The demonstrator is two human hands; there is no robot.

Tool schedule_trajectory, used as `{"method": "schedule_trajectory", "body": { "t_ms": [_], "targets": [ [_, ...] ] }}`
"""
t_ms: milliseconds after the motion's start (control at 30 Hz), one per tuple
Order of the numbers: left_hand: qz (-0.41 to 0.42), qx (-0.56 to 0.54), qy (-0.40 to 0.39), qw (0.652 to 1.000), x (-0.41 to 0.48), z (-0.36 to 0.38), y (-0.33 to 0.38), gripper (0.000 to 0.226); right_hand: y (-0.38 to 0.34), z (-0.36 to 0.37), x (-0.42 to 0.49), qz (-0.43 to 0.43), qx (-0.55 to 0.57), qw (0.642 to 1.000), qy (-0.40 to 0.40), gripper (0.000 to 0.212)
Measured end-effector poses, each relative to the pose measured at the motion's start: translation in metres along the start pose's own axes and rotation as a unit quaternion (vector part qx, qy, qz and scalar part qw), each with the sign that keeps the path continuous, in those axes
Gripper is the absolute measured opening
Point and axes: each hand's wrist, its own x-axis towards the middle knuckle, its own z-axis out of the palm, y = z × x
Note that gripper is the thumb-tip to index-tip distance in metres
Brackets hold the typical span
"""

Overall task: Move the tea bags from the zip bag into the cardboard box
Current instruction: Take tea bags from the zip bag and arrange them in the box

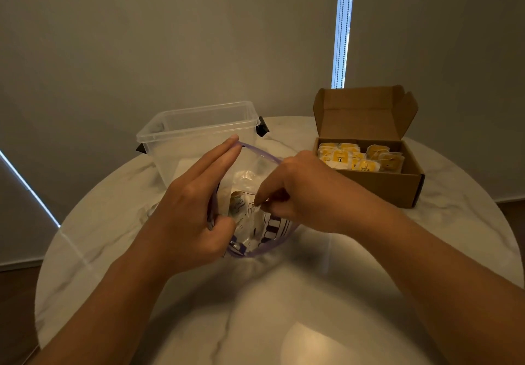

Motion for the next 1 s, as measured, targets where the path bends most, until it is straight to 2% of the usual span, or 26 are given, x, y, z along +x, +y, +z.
{"method": "schedule_trajectory", "body": {
  "t_ms": [100,200,367,467,567,700,833,1000],
  "targets": [
    [0.004,0.004,-0.001,1.0,0.0,0.0,0.001,0.083,0.011,-0.006,-0.007,-0.003,0.139,0.99,-0.017,0.021],
    [0.004,0.003,0.002,1.0,0.0,0.001,-0.001,0.084,0.019,-0.022,-0.015,-0.015,0.267,0.964,-0.009,0.018],
    [0.003,-0.008,0.007,1.0,-0.002,0.0,-0.004,0.081,0.048,-0.05,-0.032,-0.021,0.326,0.943,0.06,0.021],
    [0.012,-0.014,0.007,1.0,-0.002,0.0,-0.004,0.081,0.074,-0.061,-0.041,0.016,0.311,0.942,0.126,0.022],
    [0.019,-0.013,0.013,1.0,-0.002,0.001,-0.005,0.081,0.104,-0.061,-0.045,0.094,0.274,0.937,0.197,0.026],
    [0.023,-0.006,0.01,1.0,-0.001,0.001,-0.004,0.082,0.14,-0.054,-0.043,0.225,0.119,0.932,0.257,0.024],
    [0.024,-0.008,0.012,1.0,-0.001,0.001,-0.003,0.083,0.151,-0.049,-0.041,0.259,0.067,0.931,0.249,0.022],
    [0.02,-0.015,0.014,1.0,-0.001,0.001,-0.003,0.082,0.146,-0.048,-0.042,0.258,0.087,0.947,0.168,0.015]
  ]
}}
